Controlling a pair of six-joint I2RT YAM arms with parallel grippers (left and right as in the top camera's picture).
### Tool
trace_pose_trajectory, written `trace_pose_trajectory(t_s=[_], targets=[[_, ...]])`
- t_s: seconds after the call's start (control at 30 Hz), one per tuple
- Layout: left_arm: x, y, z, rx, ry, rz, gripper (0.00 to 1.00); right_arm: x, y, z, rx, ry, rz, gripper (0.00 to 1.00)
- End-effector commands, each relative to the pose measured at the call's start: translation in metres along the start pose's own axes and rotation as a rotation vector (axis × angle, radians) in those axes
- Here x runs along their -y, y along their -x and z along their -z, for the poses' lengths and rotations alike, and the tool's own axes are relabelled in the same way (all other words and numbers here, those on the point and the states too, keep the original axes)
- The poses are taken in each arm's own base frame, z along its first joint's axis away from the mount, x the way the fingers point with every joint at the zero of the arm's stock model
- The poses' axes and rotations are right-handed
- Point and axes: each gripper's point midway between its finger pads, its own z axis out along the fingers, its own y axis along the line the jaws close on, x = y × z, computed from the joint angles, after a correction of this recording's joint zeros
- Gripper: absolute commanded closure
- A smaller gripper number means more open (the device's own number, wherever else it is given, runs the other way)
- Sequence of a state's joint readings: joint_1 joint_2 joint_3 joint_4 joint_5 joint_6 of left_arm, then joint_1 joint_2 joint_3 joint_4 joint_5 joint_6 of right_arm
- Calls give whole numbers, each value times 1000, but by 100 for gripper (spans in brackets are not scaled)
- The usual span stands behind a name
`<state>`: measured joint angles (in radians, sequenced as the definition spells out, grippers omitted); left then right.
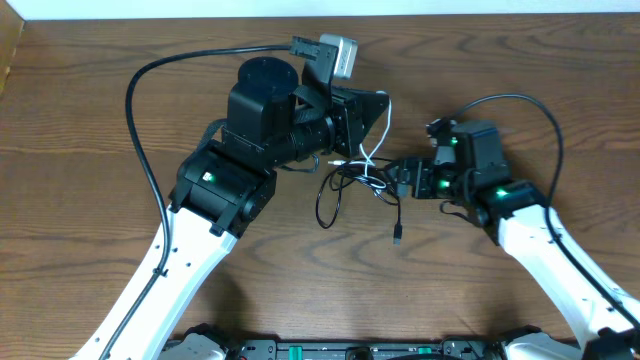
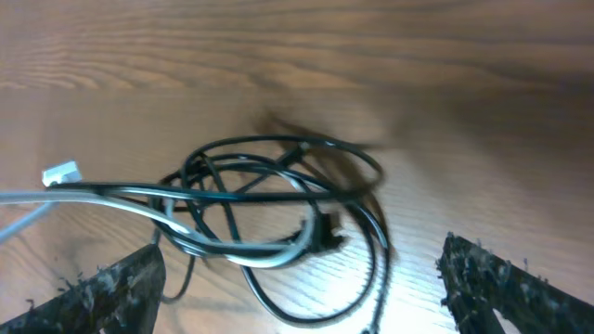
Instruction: Untangle cables
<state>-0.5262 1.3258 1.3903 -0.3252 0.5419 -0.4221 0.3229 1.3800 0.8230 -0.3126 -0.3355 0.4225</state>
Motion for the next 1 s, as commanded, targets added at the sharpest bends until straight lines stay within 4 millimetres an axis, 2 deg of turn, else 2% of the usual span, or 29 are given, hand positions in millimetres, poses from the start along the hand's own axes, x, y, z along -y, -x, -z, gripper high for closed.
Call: trace_pose_trajectory(t_s=[0.0,0.2,0.4,0.5,0.6,0.7,0.8,0.9,0.93,0.97], targets=[[16,1,8,-4,-46,-3,92,-20,6,-7,25,43,34,8],[17,2,8,-1,-49,-5,92,-55,33,-6,156,143,118,12],[18,2,8,-3,-53,-6,93,-77,49,0,233,213,97,14],[18,2,8,-4,-53,-6,92,-84,55,2,264,235,110,30],[18,2,8,-1,-51,-9,92,-88,60,5,284,253,93,60],[14,4,8,9,-31,-30,92,-89,60,5,274,264,41,81],[9,7,8,25,-1,-42,93,-88,52,2,237,264,33,84],[2,10,8,45,38,-57,93,-77,38,-4,177,220,10,83],[1,11,8,47,42,-62,93,-74,35,-5,164,207,12,85],[0,11,8,50,49,-68,93,-72,32,-6,152,199,20,92]])
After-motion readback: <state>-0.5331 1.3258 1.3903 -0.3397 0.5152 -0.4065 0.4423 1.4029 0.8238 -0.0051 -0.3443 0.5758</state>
